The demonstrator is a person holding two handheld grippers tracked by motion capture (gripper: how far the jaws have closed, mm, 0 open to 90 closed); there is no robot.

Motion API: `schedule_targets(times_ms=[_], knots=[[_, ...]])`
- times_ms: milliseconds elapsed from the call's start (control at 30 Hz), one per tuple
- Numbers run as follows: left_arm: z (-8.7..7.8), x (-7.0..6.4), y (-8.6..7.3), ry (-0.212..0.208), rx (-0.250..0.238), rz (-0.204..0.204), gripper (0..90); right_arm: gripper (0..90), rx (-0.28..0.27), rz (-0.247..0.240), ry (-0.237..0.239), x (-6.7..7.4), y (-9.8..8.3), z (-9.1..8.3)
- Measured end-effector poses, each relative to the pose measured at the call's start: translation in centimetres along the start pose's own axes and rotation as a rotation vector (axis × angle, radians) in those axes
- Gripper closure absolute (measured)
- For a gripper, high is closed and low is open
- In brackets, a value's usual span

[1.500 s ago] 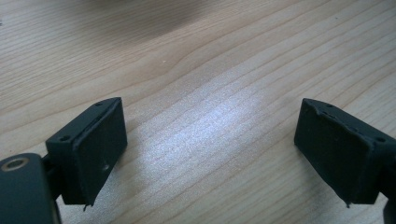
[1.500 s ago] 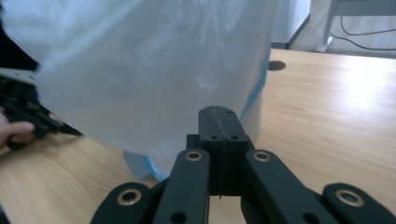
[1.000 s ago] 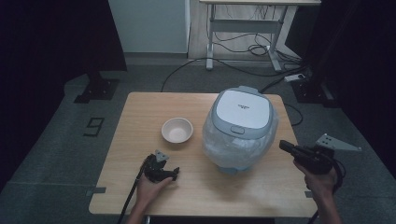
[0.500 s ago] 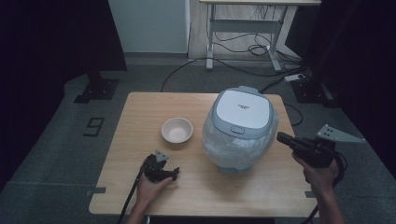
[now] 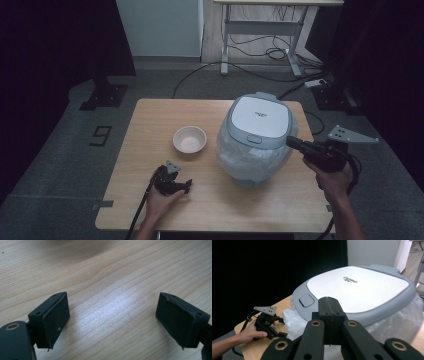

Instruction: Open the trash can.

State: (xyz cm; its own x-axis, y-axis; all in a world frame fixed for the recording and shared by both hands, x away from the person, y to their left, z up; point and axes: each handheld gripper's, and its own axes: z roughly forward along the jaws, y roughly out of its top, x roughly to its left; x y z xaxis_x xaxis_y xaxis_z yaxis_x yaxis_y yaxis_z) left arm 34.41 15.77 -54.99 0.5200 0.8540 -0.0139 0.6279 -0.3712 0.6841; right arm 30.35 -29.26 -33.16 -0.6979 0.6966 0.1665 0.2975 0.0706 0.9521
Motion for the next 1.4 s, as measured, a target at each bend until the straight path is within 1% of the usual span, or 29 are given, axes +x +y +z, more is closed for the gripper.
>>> schedule_targets(times_ms=[67, 167, 200, 233, 367, 400, 500, 1067, 1333, 1400], knots=[[0.0, 0.0, 0.0, 0.000, 0.000, 0.000, 11.3, 90.0, 0.008, 0.000, 0.005, 0.0, 0.1, 0.7], [0.0, 0.0, 0.0, 0.000, 0.000, 0.000, 11.3, 90.0, 0.009, 0.008, 0.011, 0.0, 0.2, 1.2], [0.0, 0.0, 0.0, 0.000, 0.000, 0.000, 11.3, 90.0, 0.014, 0.010, 0.015, -0.1, 0.2, 1.6], [0.0, 0.0, 0.0, 0.000, 0.000, 0.000, 11.3, 90.0, 0.014, 0.010, 0.015, -0.1, 0.2, 1.6], [0.0, 0.0, 0.0, 0.000, 0.000, 0.000, 11.3, 90.0, 0.028, 0.007, 0.024, 0.1, 0.4, 2.9], [0.0, 0.0, 0.0, 0.000, 0.000, 0.000, 11.3, 90.0, 0.028, 0.007, 0.024, 0.1, 0.4, 2.9], [0.0, 0.0, 0.0, 0.000, 0.000, 0.001, 11.3, 90.0, 0.036, 0.001, 0.040, 0.3, 0.6, 3.7], [0.0, 0.0, 0.0, 0.000, 0.000, 0.000, 11.3, 90.0, 0.069, -0.006, 0.076, 1.1, 0.7, 6.2], [0.0, 0.0, 0.0, 0.000, 0.000, 0.001, 11.3, 90.0, 0.090, -0.026, 0.089, 1.8, 0.6, 7.8], [0.0, 0.0, 0.0, 0.000, 0.000, 0.000, 11.3, 90.0, 0.093, -0.037, 0.086, 2.1, 0.7, 8.0]])
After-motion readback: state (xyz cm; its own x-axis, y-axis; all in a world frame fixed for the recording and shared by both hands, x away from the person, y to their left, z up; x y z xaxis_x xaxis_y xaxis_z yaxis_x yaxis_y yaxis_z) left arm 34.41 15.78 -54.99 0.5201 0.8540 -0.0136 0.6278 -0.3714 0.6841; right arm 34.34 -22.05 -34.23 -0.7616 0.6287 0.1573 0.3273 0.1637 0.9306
